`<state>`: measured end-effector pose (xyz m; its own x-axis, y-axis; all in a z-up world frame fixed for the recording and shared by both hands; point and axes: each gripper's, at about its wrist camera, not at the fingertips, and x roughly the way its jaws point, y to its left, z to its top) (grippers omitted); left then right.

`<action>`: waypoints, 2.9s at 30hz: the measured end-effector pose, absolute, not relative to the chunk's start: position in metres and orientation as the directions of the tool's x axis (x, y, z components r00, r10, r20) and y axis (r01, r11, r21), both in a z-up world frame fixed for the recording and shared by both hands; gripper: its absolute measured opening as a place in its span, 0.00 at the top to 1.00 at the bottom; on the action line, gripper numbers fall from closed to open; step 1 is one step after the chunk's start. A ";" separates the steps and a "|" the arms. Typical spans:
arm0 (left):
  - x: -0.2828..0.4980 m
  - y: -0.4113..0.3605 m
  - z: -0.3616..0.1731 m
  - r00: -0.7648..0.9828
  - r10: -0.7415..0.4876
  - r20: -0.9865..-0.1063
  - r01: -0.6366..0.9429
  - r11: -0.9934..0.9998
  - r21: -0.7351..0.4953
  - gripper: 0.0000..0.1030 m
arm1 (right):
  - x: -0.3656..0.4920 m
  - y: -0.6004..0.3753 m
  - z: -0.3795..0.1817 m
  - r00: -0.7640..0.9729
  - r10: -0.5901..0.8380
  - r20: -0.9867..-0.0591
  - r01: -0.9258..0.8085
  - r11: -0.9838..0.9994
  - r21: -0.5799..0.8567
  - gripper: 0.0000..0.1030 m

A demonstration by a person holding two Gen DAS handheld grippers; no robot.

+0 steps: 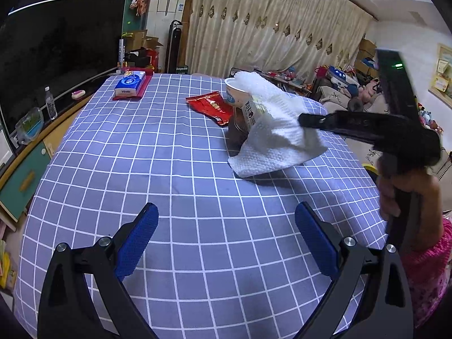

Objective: Collect trash
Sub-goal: 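Pinch the white tissue with the right tool and lift it, then carry the tissue over the yellow bin and open the right tool, then approach the cardboard box with the left tool and grasp its edge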

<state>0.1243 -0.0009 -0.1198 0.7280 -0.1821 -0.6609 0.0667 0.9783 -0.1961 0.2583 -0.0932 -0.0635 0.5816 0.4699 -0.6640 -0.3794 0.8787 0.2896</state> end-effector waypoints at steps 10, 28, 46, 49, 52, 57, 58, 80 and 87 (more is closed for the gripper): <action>0.123 -0.004 -0.127 0.718 -0.187 -0.671 0.076 0.979 -0.191 0.07 | 0.204 -0.119 0.008 0.684 0.512 -0.520 -0.433 0.858 0.276 0.94; 0.136 -0.026 -0.124 0.704 -0.198 -0.682 0.113 0.979 -0.168 0.07 | 0.172 -0.359 -0.051 0.749 -0.138 -0.648 0.275 0.955 0.114 0.92; 0.180 -0.065 -0.110 0.707 -0.235 -0.667 0.242 0.967 -0.084 0.07 | 0.179 -0.387 -0.106 0.701 -0.192 -0.686 0.350 0.932 0.096 0.48; 0.200 -0.068 -0.109 0.713 -0.260 -0.651 0.283 0.957 -0.072 0.07 | 0.178 -0.382 -0.103 0.703 -0.182 -0.687 0.341 0.934 0.101 0.48; 0.218 -0.072 -0.107 0.707 -0.305 -0.638 0.329 0.941 -0.085 0.07 | 0.180 -0.379 -0.105 0.699 -0.173 -0.694 0.334 0.937 0.104 0.48; 0.241 -0.076 -0.109 0.694 -0.333 -0.638 0.366 0.927 -0.086 0.07 | 0.183 -0.377 -0.110 0.693 -0.163 -0.702 0.329 0.938 0.106 0.48; 0.245 -0.077 -0.110 0.690 -0.334 -0.642 0.367 0.926 -0.088 0.07 | 0.184 -0.377 -0.111 0.693 -0.161 -0.703 0.328 0.939 0.108 0.48; 0.220 -0.170 -0.119 0.431 -0.596 -0.677 0.648 0.727 -0.228 0.07 | 0.182 -0.381 -0.112 0.706 -0.128 -0.696 0.310 0.940 0.142 0.48; 0.258 -0.150 -0.096 0.546 -0.484 -0.684 0.602 0.795 -0.082 0.07 | 0.179 -0.388 -0.112 0.709 -0.127 -0.694 0.319 0.935 0.155 0.48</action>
